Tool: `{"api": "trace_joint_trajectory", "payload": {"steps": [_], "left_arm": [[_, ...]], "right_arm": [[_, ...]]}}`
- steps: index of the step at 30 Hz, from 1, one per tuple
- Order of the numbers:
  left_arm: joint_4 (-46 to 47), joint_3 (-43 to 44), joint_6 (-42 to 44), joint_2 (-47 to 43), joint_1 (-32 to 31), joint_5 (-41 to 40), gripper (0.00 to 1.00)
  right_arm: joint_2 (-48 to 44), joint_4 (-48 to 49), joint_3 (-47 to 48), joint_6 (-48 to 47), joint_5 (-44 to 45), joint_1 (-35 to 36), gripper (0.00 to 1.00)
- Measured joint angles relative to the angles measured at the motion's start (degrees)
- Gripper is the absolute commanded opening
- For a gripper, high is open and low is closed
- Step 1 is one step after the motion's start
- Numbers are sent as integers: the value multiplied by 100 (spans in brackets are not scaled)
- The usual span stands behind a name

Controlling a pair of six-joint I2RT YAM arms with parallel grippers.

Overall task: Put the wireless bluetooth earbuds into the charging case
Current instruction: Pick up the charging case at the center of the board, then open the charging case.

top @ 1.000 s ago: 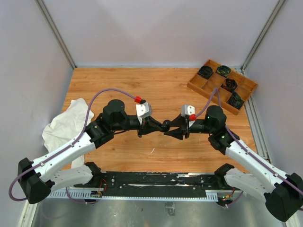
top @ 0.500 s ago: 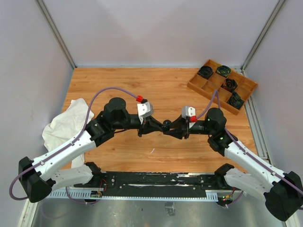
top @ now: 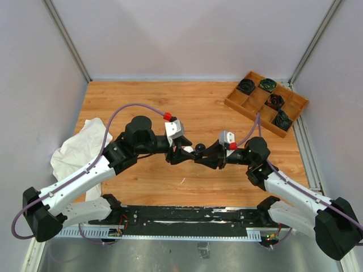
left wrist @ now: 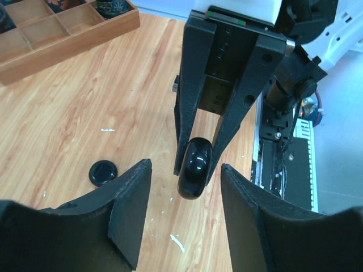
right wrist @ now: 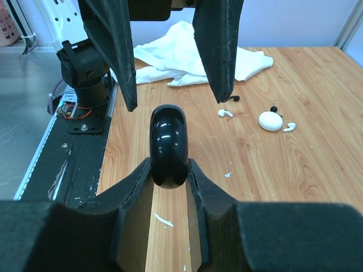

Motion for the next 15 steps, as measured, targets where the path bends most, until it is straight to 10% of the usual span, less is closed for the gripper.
{"api": "trace_joint_trajectory", "payload": {"steps": [15], "left_arm": [[522,-442,-411,0,0,-111,72]], "right_arm": [[-24,1346,-516,573,367,9,1]]}}
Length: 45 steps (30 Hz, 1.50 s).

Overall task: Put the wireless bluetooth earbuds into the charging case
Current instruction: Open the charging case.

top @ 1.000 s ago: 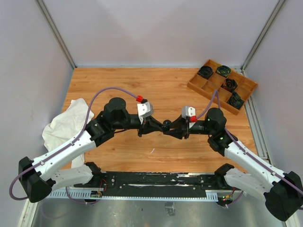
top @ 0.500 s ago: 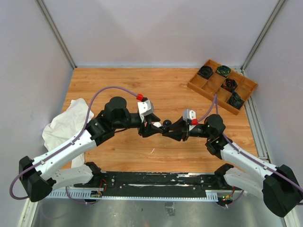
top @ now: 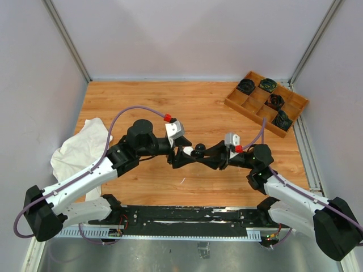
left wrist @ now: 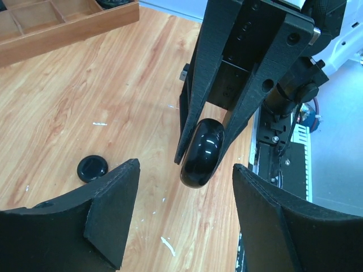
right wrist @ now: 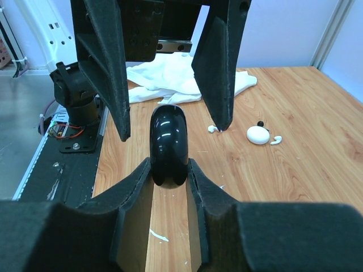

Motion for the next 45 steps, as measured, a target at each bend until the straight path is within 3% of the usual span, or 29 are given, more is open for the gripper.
{"api": "trace_joint_trajectory", "payload": {"steps": [28,36,45], "left_arm": [[573,68,-684,120,-2,-1001,70],[647,76,-789,153,0,-1394,75],[511,76,-1132,155,72,-2404,79]], "right_arm": [[243,697,-238,520,109,0,1],[249,761,-240,575,122,0,1],[247,332,-247,227,616,0,1]]}}
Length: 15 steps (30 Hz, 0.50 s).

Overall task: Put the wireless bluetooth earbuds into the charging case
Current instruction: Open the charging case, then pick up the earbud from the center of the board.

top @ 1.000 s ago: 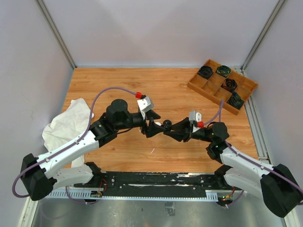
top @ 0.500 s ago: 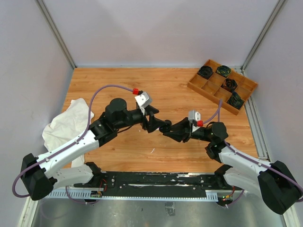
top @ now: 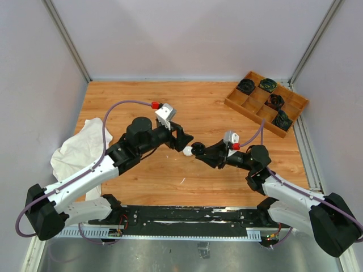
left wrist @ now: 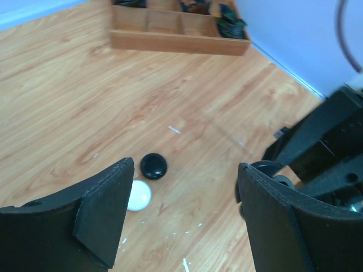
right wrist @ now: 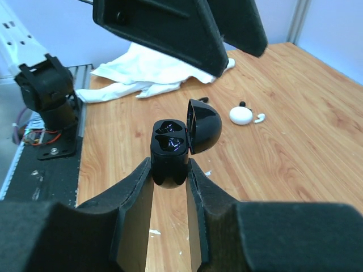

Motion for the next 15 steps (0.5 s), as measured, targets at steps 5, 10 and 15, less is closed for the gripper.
{"api": "trace_joint_trajectory", "payload": {"steps": [5,10,15], "left_arm": [[-273,-20,-365,0,293,-866,78],[-697,-59,-717,94,949,-1438,77],[-1281,-59,-909,455,1602,-1751,75]], "right_arm": [[-46,-280,-59,-262,417,0,1],[-63,-527,-116,-455,785,-2,1],[-52,-710,-116,-621,1025,-2,1]]}}
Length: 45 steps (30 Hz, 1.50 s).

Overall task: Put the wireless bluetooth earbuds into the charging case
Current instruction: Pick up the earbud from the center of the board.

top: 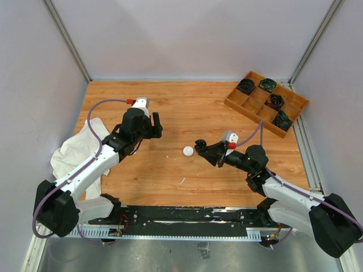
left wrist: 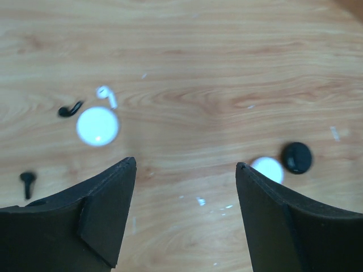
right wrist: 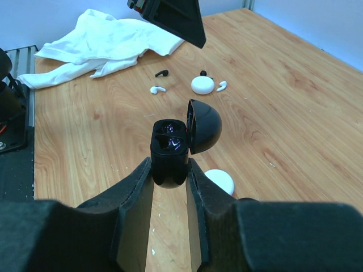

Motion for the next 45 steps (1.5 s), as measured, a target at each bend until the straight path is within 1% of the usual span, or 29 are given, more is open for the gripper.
{"api": "trace_joint_trajectory", "payload": {"steps": [7,12,18,22,26,30,37,42,45], "left_arm": [[-713,7,-35,511,984,59,72],[-1176,186,221,1027,1620,232,72],[-1375,313,553,1534,2328,533,71],[-1471,411,743,1882,2745,778,65],[-1589,640,881,2192,2975,968,56],[-1655,855,990,2441,3038,1032,52],[-1781,1029,1088,2865,3038,966,50],[-1904,1069,1117,3010,3038,848,45],[-1939,1137,1156,3123,3038,831,45]], "right_arm": [[-17,-260,0,-153,199,0,1],[-162,-463,0,-251,328,0,1],[-258,-590,0,-304,400,2,1],[-275,-660,0,-358,437,2,1],[-275,-719,0,-393,470,2,1],[-267,-763,2,-411,490,2,1],[-245,-813,2,-415,494,2,1],[-192,-826,2,-415,494,2,1],[-181,-828,2,-415,494,2,1]]}}
